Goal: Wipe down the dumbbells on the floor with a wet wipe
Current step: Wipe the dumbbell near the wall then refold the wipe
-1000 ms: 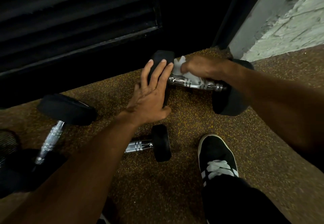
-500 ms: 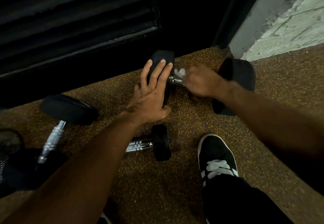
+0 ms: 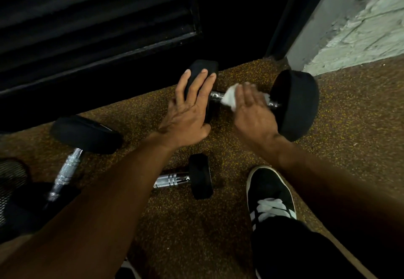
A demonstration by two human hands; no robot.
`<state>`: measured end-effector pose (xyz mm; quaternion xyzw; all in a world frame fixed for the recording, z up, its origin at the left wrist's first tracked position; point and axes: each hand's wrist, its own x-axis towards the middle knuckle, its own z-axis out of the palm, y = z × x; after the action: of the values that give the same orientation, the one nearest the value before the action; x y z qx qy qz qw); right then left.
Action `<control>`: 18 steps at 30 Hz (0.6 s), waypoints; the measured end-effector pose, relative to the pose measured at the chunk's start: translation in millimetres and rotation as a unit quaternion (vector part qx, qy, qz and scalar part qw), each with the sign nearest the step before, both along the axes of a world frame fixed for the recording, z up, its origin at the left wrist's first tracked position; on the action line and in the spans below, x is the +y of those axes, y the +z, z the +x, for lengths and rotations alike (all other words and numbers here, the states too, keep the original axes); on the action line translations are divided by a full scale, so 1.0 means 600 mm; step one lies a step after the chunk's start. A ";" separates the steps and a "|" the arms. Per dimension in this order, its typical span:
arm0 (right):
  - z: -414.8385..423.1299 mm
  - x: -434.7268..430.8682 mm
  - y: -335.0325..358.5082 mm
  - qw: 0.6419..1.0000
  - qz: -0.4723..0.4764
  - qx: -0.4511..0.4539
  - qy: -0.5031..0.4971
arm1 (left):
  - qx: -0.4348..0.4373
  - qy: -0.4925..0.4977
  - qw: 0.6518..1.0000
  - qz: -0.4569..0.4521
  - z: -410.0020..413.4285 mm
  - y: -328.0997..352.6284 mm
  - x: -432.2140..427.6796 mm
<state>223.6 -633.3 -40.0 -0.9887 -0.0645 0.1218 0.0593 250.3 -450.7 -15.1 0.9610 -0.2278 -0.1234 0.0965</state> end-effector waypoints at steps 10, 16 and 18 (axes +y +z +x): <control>-0.041 -0.003 0.000 0.999 0.025 0.011 -0.020 | -0.009 -0.011 1.000 0.002 -0.009 -0.001 0.003; -0.048 0.007 -0.003 0.997 0.034 -0.005 -0.069 | 0.003 -0.009 1.000 -0.004 -0.006 0.002 0.001; -0.047 0.011 -0.005 0.997 0.037 0.001 -0.068 | 0.004 -0.008 1.000 -0.004 -0.004 0.002 0.001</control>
<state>195.3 -626.8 -43.1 -0.9878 -0.0020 0.1158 0.1045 248.0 -450.4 -13.8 0.9583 -0.2354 -0.1269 0.1003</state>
